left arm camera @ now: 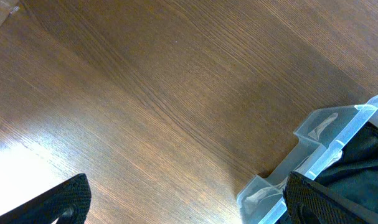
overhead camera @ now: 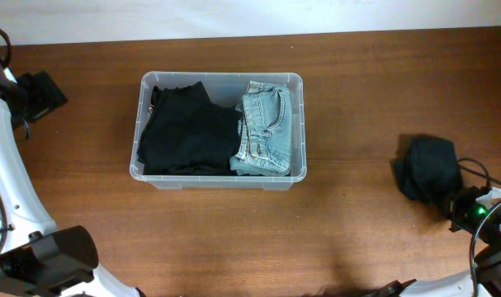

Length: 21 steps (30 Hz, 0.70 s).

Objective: Pack container
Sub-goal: 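Lower the right gripper onto the folded dark garment and grasp it, then lift the dark garment and carry it left over the box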

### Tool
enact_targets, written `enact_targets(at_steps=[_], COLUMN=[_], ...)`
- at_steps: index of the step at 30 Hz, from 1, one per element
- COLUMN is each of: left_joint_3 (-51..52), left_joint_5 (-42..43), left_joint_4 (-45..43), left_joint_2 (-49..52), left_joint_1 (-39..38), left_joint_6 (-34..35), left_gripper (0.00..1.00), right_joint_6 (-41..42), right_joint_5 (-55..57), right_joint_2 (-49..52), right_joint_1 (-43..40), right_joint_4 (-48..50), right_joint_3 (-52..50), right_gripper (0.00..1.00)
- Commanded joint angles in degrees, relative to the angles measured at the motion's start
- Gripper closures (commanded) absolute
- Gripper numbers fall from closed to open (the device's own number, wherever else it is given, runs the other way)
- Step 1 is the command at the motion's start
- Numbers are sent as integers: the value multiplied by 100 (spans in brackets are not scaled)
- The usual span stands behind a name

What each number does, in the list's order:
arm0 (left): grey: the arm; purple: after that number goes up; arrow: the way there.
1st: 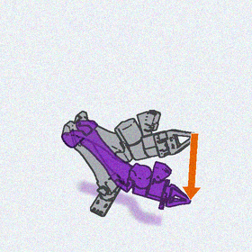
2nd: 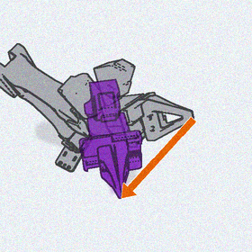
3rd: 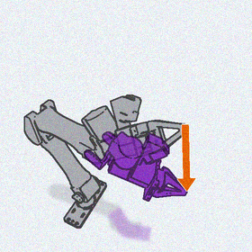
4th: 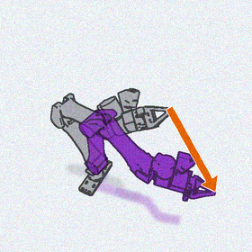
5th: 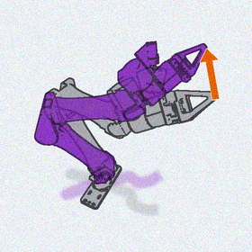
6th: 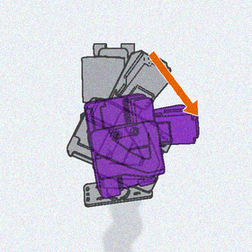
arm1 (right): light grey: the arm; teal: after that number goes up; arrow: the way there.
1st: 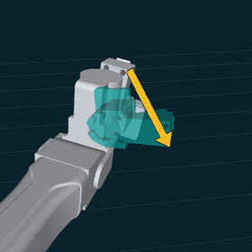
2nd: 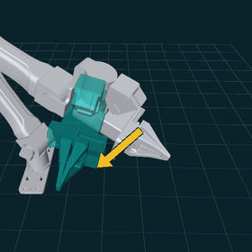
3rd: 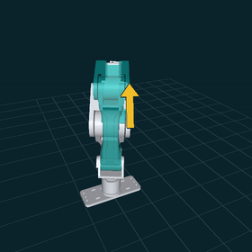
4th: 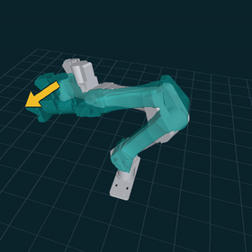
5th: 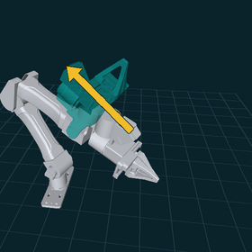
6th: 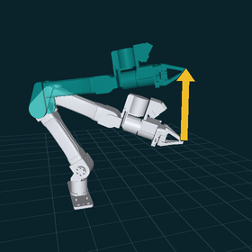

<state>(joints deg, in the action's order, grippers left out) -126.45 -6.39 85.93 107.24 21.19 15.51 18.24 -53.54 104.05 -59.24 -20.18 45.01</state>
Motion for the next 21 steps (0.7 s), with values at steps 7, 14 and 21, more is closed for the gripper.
enact_targets(at_steps=[7, 14, 21], left_joint_3=[-61, -61, -61], left_joint_5=[-2, -2, -2], left_joint_4=[-13, -13, -13], left_joint_2=[-140, -140, -140], left_joint_1=[9, 9, 9], left_joint_6=[52, 52, 52], left_gripper=[1, 1, 1], right_joint_6=[205, 671, 1123], right_joint_5=[-2745, -3375, -3281], right_joint_2=[-138, -791, -1600], right_joint_1=[114, 732, 2345], right_joint_4=[7, 9, 20], right_joint_3=[765, 1274, 2345], right_gripper=[96, 96, 96])
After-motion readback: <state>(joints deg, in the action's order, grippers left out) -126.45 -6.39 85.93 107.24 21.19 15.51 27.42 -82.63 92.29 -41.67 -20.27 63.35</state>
